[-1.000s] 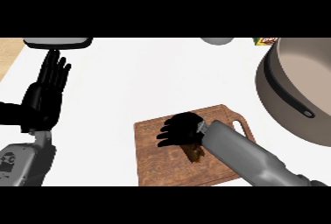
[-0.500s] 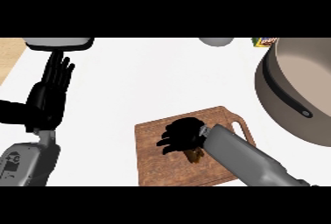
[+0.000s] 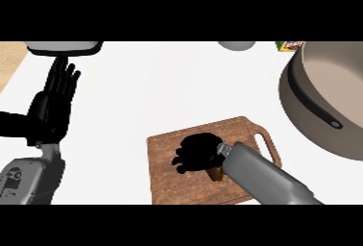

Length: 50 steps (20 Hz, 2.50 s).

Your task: Pick the sweet potato from the cutting board and place it in the pot

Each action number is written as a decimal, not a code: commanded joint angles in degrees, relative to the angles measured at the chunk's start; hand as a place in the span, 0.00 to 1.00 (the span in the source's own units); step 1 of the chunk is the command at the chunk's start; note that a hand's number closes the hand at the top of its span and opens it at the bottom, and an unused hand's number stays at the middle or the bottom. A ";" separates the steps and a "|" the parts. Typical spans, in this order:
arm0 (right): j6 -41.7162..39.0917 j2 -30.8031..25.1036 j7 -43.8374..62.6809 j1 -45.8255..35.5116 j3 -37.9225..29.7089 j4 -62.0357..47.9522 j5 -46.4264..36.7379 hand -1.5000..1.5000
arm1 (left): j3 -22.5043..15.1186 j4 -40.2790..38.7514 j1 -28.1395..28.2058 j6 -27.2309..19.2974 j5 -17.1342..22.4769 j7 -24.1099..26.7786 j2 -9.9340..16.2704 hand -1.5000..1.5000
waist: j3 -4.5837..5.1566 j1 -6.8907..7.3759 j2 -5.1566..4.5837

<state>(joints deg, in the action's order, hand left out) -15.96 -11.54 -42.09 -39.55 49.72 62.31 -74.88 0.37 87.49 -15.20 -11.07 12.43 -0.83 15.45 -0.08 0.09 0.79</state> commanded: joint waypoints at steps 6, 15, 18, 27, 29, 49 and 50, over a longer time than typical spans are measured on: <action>1.75 -2.57 28.78 -3.00 -30.02 -9.65 7.14 1.00 | 1.44 0.32 0.67 -0.82 -0.02 -0.04 0.68 0.50 | -0.79 -4.75 -1.33; 13.43 -4.39 65.03 -11.57 -51.08 -12.62 6.85 1.00 | 1.34 0.57 0.72 -0.35 0.07 0.19 0.80 0.50 | 0.10 -1.88 -1.95; 19.18 -5.29 78.24 -15.37 -54.72 -12.69 3.20 1.00 | 0.63 0.69 0.02 0.05 -0.01 0.17 0.54 0.50 | 0.31 0.08 -2.26; 30.21 -9.01 116.10 -23.55 -55.88 -18.11 -18.09 1.00 | -1.84 1.12 -2.42 1.31 -0.33 -0.70 -0.26 0.50 | 0.30 4.50 -2.77; 30.80 -8.97 120.54 -23.71 -56.35 -20.24 -21.51 1.00 | -3.00 0.78 -2.48 0.22 -1.44 -1.22 -1.28 0.50 | 0.16 3.81 -2.47; 37.34 -8.69 114.70 -8.69 -70.62 -15.38 -24.55 1.00 | -0.27 2.78 0.02 0.56 -0.97 -2.44 -0.57 0.50 | 0.03 0.17 -0.75; 38.65 -9.17 112.63 -6.77 -71.38 -14.51 -23.71 1.00 | 0.66 -1.99 -0.14 1.10 -1.68 1.90 -0.95 0.50 | 0.07 -0.32 -0.88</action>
<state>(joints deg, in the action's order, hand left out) 17.27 -20.43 64.92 -50.01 -19.63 46.08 -99.50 1.24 87.26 -15.76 -9.94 11.86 -1.09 15.37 -0.02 0.09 -0.06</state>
